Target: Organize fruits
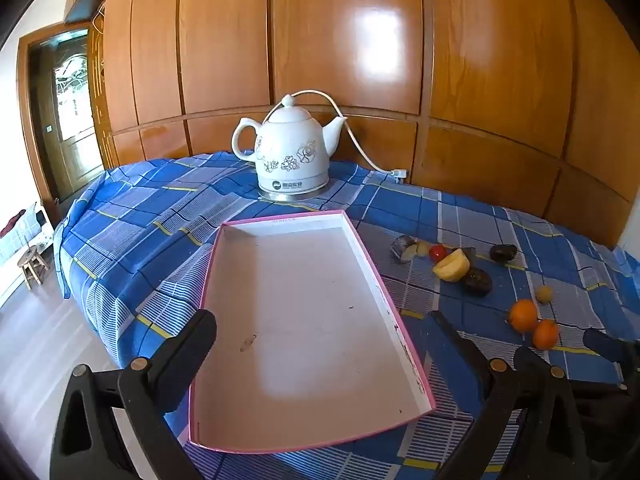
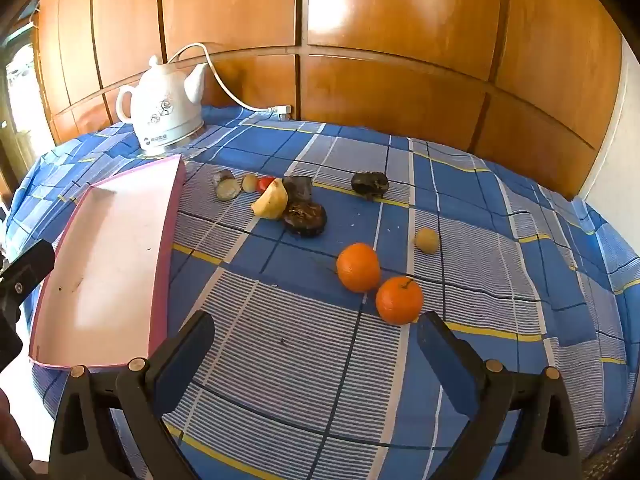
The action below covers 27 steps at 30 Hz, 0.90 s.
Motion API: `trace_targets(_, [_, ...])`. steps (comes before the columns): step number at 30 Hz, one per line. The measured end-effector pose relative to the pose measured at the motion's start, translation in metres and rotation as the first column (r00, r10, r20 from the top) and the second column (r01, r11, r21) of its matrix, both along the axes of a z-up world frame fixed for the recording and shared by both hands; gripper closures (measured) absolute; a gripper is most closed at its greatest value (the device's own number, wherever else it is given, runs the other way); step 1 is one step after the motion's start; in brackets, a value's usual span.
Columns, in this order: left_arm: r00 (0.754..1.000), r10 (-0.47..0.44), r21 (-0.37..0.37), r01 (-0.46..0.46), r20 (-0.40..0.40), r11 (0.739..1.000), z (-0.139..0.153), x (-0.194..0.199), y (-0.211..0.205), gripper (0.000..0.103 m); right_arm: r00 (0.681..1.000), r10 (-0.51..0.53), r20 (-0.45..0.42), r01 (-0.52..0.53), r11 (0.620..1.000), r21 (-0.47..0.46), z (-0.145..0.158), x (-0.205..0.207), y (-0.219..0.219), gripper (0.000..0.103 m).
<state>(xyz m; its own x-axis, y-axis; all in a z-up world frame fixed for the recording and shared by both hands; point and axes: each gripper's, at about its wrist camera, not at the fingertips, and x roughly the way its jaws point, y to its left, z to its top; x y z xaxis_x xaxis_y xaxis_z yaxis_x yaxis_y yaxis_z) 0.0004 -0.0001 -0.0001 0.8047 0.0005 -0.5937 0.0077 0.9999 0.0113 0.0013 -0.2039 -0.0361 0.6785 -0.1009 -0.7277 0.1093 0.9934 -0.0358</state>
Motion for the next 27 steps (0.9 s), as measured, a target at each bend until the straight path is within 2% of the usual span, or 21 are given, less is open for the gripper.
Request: trace_targets(27, [1.0,0.001,-0.033,-0.001,-0.01,0.999,-0.005,0.0,0.003,0.0,0.999,0.019,0.028,-0.018,1.0,-0.009,0.009,0.001,0.01,0.0])
